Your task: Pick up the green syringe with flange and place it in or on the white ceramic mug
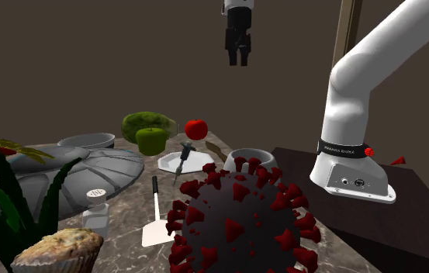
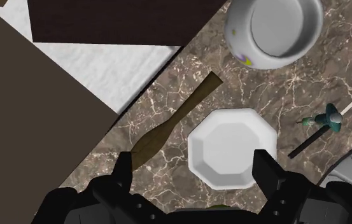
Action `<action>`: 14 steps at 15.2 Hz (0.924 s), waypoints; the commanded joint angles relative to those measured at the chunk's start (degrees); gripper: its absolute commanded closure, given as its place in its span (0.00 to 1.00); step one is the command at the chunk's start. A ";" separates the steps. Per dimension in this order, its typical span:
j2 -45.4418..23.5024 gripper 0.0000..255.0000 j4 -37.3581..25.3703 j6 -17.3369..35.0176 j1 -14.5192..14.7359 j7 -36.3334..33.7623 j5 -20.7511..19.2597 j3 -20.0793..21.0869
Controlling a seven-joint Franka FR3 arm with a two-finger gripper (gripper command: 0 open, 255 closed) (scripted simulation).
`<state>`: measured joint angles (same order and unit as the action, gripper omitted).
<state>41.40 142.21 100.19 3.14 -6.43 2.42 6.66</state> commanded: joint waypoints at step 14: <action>-22.79 0.00 -3.26 20.59 4.00 -16.56 4.59 14.85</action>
<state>20.45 139.10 118.95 6.86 -21.51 7.02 20.33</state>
